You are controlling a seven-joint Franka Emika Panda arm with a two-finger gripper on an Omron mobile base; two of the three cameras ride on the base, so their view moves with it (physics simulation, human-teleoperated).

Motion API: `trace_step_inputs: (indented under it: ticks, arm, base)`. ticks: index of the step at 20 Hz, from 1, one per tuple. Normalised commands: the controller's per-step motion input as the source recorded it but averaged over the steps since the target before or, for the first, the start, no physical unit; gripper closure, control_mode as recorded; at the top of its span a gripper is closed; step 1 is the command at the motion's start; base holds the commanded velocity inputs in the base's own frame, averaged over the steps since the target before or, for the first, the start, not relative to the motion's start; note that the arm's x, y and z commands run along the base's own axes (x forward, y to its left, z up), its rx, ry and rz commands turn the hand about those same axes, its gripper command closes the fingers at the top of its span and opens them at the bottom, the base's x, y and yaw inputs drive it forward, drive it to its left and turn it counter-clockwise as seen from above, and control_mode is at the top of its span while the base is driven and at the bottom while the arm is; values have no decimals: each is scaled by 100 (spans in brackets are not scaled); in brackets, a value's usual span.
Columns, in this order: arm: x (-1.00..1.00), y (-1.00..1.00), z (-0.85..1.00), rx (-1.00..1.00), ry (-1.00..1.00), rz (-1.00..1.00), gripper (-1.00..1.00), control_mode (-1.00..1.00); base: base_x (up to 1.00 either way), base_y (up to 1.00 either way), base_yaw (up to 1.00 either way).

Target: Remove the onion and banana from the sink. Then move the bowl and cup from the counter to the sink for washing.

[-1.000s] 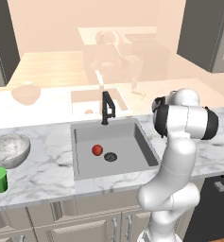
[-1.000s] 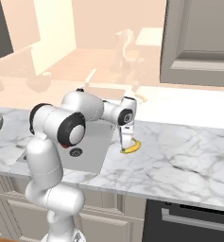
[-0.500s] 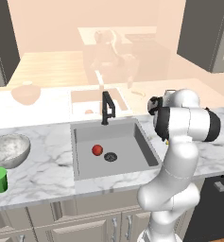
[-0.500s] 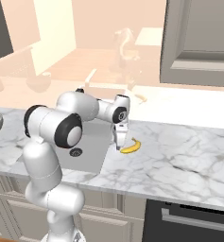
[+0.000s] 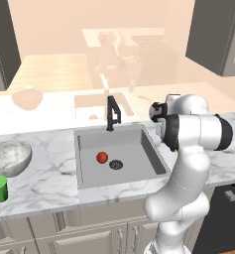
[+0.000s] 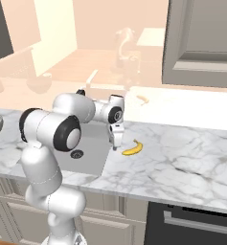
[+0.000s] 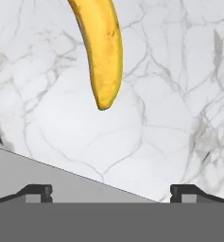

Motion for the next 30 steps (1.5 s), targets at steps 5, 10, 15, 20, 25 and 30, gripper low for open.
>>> trace_step_inputs:
  ticks: [5, 10, 15, 20, 25, 30]
  arm:
    - [0, 18, 5, -1, 0, 18, -100, -100]
    - [-2, 19, 4, -3, 0, 21, -100, -100]
    - [-4, 20, 2, -3, 0, 20, -100, -100]
    - [-9, 17, 0, 0, 0, 9, -100, -100]
    - [-9, 18, 0, 0, -2, 9, -100, -100]
    - [-5, 19, 0, 2, -7, 11, -100, -100]
  base:
    - [0, 0, 0]
    - [0, 0, 0]
    - [0, 0, 0]
    - [0, 0, 0]
    - [0, 0, 0]
    - [0, 0, 0]
